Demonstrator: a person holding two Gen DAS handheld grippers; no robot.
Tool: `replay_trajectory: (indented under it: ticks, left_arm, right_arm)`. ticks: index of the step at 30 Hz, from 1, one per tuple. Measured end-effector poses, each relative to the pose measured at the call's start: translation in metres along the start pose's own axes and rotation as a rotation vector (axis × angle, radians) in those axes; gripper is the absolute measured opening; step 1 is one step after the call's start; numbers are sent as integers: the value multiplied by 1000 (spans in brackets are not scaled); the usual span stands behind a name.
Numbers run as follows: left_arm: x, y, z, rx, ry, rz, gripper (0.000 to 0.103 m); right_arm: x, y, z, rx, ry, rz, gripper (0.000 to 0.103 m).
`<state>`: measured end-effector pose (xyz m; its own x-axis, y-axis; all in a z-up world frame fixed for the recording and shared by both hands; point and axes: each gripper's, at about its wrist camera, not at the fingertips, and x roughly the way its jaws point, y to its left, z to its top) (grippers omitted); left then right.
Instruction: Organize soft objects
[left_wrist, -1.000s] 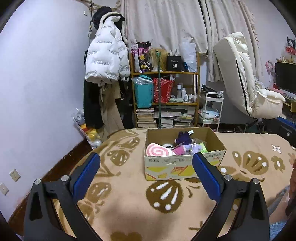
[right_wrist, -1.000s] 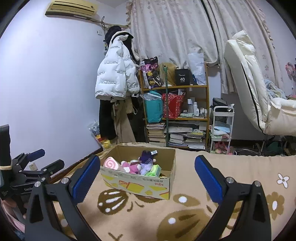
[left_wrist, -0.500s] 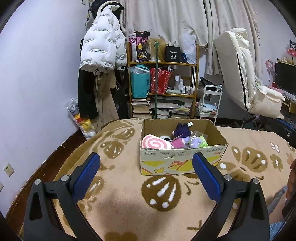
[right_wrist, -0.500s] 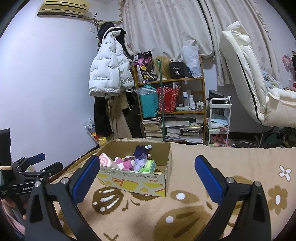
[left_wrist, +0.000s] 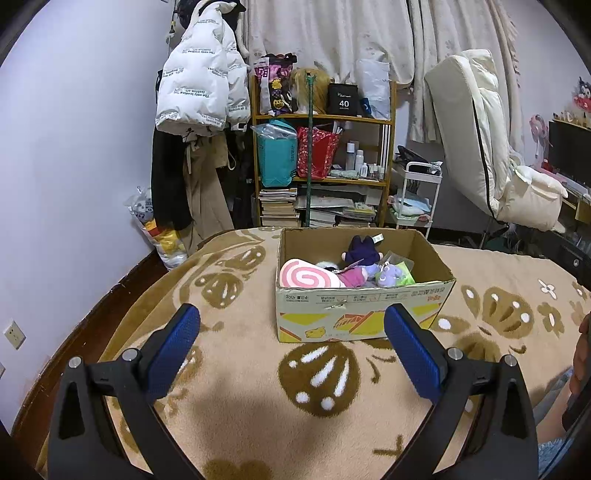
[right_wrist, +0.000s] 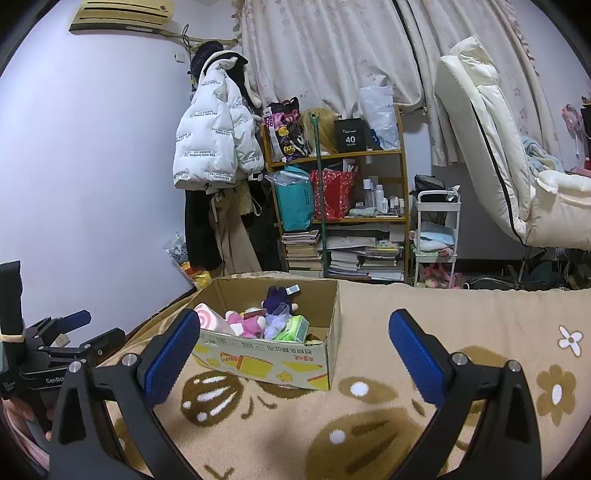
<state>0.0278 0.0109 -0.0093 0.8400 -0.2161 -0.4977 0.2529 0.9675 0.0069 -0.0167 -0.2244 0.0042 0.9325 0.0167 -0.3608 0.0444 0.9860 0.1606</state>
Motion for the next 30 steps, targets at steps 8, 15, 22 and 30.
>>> replay_trajectory:
  ticks: [8,15,22,30]
  left_arm:
    - [-3,0,-1,3,-12,-4,99]
    - [-8,0,-1,7,-30,2,99]
    - [-12,0,0,5,-37,-7,99]
    - [-11,-1,2,10,-30,-7,99]
  right_arm:
    - [1,0,-1,-1,4,0,103]
    - [-1,-1,-2,-3,-4,2,103]
    - [-2,-3,-2,-4,-6,1,103]
    - [-2,-3,-1,-5,-4,2,103]
